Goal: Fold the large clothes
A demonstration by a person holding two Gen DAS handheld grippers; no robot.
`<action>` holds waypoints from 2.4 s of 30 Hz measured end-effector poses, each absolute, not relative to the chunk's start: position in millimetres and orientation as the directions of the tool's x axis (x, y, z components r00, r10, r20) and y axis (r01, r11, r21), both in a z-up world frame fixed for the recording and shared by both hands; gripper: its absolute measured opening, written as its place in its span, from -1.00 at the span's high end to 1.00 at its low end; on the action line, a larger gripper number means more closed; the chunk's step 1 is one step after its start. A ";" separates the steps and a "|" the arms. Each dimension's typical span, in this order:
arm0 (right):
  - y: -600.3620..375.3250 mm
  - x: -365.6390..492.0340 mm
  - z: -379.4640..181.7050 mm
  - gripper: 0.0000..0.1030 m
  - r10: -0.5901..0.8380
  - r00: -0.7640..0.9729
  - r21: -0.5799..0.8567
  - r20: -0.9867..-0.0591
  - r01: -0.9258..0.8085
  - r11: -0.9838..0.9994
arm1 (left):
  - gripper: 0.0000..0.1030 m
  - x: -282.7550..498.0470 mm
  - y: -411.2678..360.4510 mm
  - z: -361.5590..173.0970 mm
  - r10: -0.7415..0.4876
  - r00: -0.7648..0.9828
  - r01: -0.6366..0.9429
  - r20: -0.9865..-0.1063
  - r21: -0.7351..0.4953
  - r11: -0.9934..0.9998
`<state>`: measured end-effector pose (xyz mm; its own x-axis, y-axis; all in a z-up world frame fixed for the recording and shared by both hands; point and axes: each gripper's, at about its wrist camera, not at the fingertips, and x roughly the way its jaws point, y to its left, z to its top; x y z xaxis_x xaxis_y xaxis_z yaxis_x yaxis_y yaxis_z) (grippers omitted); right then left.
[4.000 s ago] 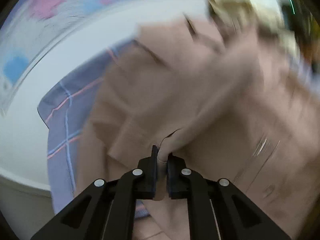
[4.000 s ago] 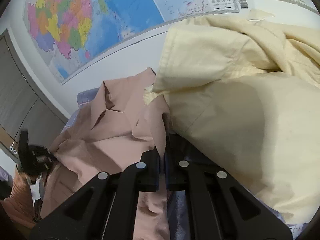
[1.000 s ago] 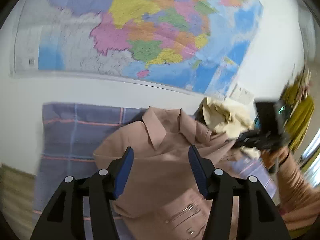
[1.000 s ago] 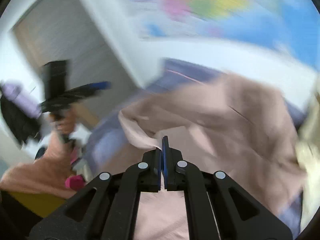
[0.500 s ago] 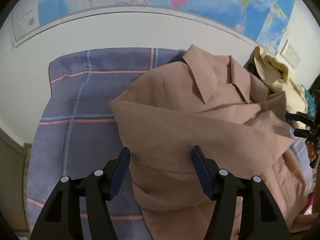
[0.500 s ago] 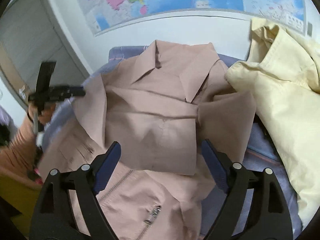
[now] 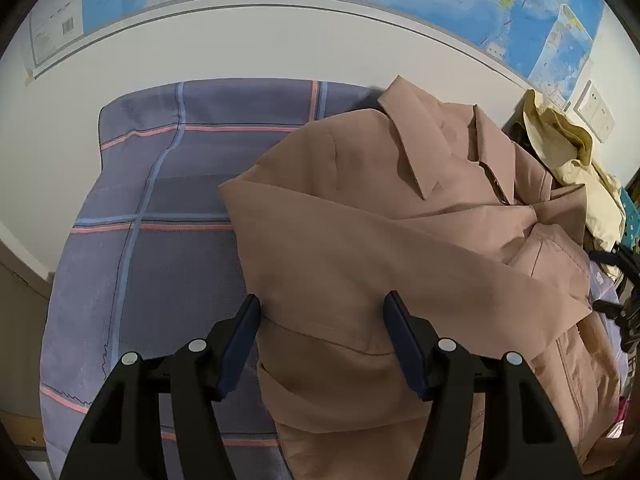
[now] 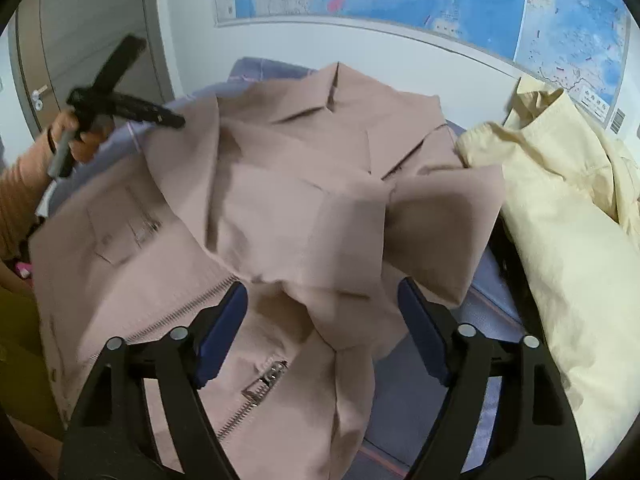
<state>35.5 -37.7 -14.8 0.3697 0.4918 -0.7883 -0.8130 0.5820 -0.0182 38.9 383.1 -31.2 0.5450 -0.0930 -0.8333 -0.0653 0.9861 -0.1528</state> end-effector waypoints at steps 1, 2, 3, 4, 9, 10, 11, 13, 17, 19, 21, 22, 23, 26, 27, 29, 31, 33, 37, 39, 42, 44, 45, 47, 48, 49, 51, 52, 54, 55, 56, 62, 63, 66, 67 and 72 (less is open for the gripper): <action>-34.6 32.7 -16.8 -0.43 0.479 0.389 -0.052 -0.787 -0.815 0.577 | -0.19 38.3 382.4 -31.1 -0.093 0.546 -0.067 -0.832 -0.154 0.986; -28.5 27.9 -19.3 -0.42 0.460 0.431 -0.117 -0.777 -0.816 0.567 | -0.19 37.8 381.5 -30.8 -0.091 0.547 -0.065 -0.832 -0.151 0.986; -25.0 23.7 -21.3 -0.42 0.448 0.462 -0.165 -0.766 -0.814 0.557 | -0.19 37.3 380.7 -30.5 -0.087 0.549 -0.065 -0.831 -0.146 0.987; -17.4 20.0 -24.8 -0.40 0.429 0.508 -0.237 -0.747 -0.806 0.542 | -0.19 37.1 380.3 -30.8 -0.087 0.549 -0.065 -0.831 -0.146 0.987; -3.3 31.3 -21.0 0.77 0.490 0.431 -0.157 -0.758 -0.849 0.504 | -0.19 35.3 379.9 -30.9 -0.085 0.547 -0.077 -0.833 -0.152 0.985; -5.2 36.5 -14.3 0.81 0.523 0.349 -0.068 -0.777 -0.874 0.482 | -0.19 34.9 380.3 -30.1 -0.087 0.548 -0.075 -0.832 -0.153 0.985; -10.2 40.3 -2.3 0.81 0.554 0.307 -0.007 -0.774 -0.879 0.477 | -0.19 33.9 380.2 -28.8 -0.088 0.551 -0.075 -0.830 -0.155 0.985; -25.3 47.8 27.1 0.82 0.626 0.236 0.110 -0.743 -0.880 0.462 | -0.19 32.5 380.8 -25.3 -0.087 0.560 -0.076 -0.824 -0.155 0.985; -57.8 85.6 63.9 0.83 0.672 0.140 0.314 -0.727 -0.803 0.507 | -0.19 31.3 381.9 -13.7 -0.099 0.598 -0.070 -0.795 -0.175 0.982; -70.3 114.5 60.3 0.79 0.622 0.156 0.346 -0.767 -0.716 0.606 | -0.19 33.4 380.4 -9.6 -0.094 0.618 -0.074 -0.781 -0.176 0.982; -72.4 138.0 38.3 0.75 0.580 0.101 0.379 -0.808 -0.665 0.644 | -0.19 37.4 378.4 -11.4 -0.088 0.618 -0.082 -0.781 -0.175 0.981; -71.2 143.2 30.2 0.73 0.562 0.106 0.371 -0.820 -0.648 0.665 | -0.19 40.8 377.0 -15.1 -0.086 0.611 -0.087 -0.787 -0.174 0.981; -69.5 149.6 16.0 0.72 0.540 0.097 0.371 -0.836 -0.625 0.687 | -0.19 43.7 375.0 -18.9 -0.078 0.603 -0.092 -0.794 -0.166 0.982; -66.6 151.7 -12.1 0.27 0.498 0.112 0.340 -0.860 -0.602 0.723 | -0.19 50.0 369.9 -33.6 -0.060 0.572 -0.097 -0.818 -0.140 0.985; -69.3 148.2 -17.0 0.14 0.508 0.115 0.352 -0.853 -0.592 0.725 | -0.19 50.2 369.5 -36.2 -0.055 0.568 -0.099 -0.821 -0.135 0.986; -77.8 142.0 -20.4 -0.14 0.593 0.107 0.435 -0.798 -0.579 0.690 | -0.20 50.8 369.3 -40.8 -0.044 0.561 -0.098 -0.827 -0.119 0.988; -79.1 133.2 -23.1 -0.03 0.591 0.127 0.413 -0.797 -0.599 0.686 | -0.20 50.3 370.1 -42.9 -0.048 0.560 -0.095 -0.827 -0.122 0.988; -74.7 126.6 -25.1 0.50 0.541 0.177 0.329 -0.822 -0.628 0.706 | -0.19 50.1 368.5 -45.4 -0.023 0.559 -0.093 -0.829 -0.090 0.992; -59.3 125.2 -7.4 0.86 0.527 0.269 0.239 -0.806 -0.667 0.705 | 0.04 48.4 366.4 -48.3 0.040 0.568 -0.104 -0.822 -0.023 0.994; -51.4 126.8 3.2 0.87 0.513 0.338 0.174 -0.789 -0.679 0.714 | 0.07 45.7 365.4 -46.8 0.072 0.583 -0.112 -0.810 0.007 0.994; -39.2 141.8 -9.0 0.87 0.444 0.388 0.085 -0.807 -0.668 0.739 | 0.01 41.5 358.0 -47.6 0.097 0.590 -0.096 -0.801 0.050 0.994; -36.4 149.0 -27.4 0.81 0.385 0.376 0.054 -0.843 -0.653 0.755 | -0.03 36.9 355.8 -45.2 0.092 0.602 -0.082 -0.793 0.053 0.995; -38.6 149.9 -33.3 0.78 0.369 0.381 0.049 -0.848 -0.636 0.770 | -0.13 32.5 356.5 -42.6 0.082 0.611 -0.076 -0.788 0.045 0.996; -44.7 148.4 -32.9 0.48 0.383 0.382 0.079 -0.841 -0.615 0.785 | -0.18 25.2 360.1 -37.0 0.076 0.624 -0.086 -0.778 0.028 0.996; -47.3 142.9 -27.6 0.40 0.392 0.403 0.077 -0.827 -0.610 0.789 | -0.19 22.6 361.9 -35.3 0.073 0.629 -0.089 -0.774 0.021 0.996; -48.4 135.6 -21.0 0.26 0.398 0.427 0.062 -0.812 -0.614 0.787 | -0.19 17.9 365.0 -32.5 0.066 0.638 -0.096 -0.767 0.007 0.995; -53.0 117.9 -5.3 0.13 0.400 0.492 0.019 -0.774 -0.613 0.790 | -0.19 10.6 366.8 -27.3 0.049 0.649 -0.093 -0.759 -0.015 0.996; -53.0 111.1 0.4 0.13 0.407 0.510 0.015 -0.758 -0.610 0.792 | -0.19 8.0 366.2 -24.9 0.042 0.654 -0.091 -0.756 -0.023 0.996; -54.7 96.2 12.0 0.13 0.449 0.530 0.033 -0.719 -0.620 0.784 | -0.19 2.6 359.3 -16.6 0.034 0.677 -0.072 -0.735 -0.020 0.997; -51.9 92.7 13.2 0.12 0.466 0.530 0.038 -0.709 -0.631 0.775 | -0.19 1.5 354.7 -13.2 0.029 0.690 -0.055 -0.724 -0.013 0.998; -48.3 88.8 12.4 0.13 0.483 0.515 0.048 -0.708 -0.647 0.761 | -0.19 1.1 347.5 -9.8 0.018 0.704 -0.026 -0.710 0.000 1.000; -4.7 100.6 -44.4 0.23 0.407 0.398 0.029 -0.822 -0.685 0.728 | -0.18 26.2 319.8 -40.5 0.031 0.632 0.031 -0.774 0.064 0.997; -6.6 104.7 -51.7 0.26 0.403 0.387 0.043 -0.829 -0.675 0.736 | -0.18 29.2 321.3 -48.7 0.060 0.622 0.014 -0.781 0.088 0.996; -16.2 107.1 -53.2 0.27 0.439 0.373 0.106 -0.818 -0.652 0.751 | -0.20 23.7 327.0 -49.3 0.067 0.627 -0.018 -0.776 0.072 0.997; -18.1 104.6 -49.3 0.23 0.441 0.380 0.105 -0.813 -0.650 0.753 | -0.20 19.0 327.6 -46.4 0.068 0.634 -0.021 -0.770 0.070 0.997; -29.3 89.1 -30.7 0.07 0.486 0.401 0.135 -0.777 -0.648 0.750 | -0.26 -12.8 334.0 -29.0 0.041 0.684 -0.029 -0.728 0.029 0.999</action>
<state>89.1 -29.3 -30.7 0.4010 0.4859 -0.7766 -0.6475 0.7500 0.1349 -12.8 334.0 -29.0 0.6841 0.0407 -0.7282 -0.0290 0.9992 0.0286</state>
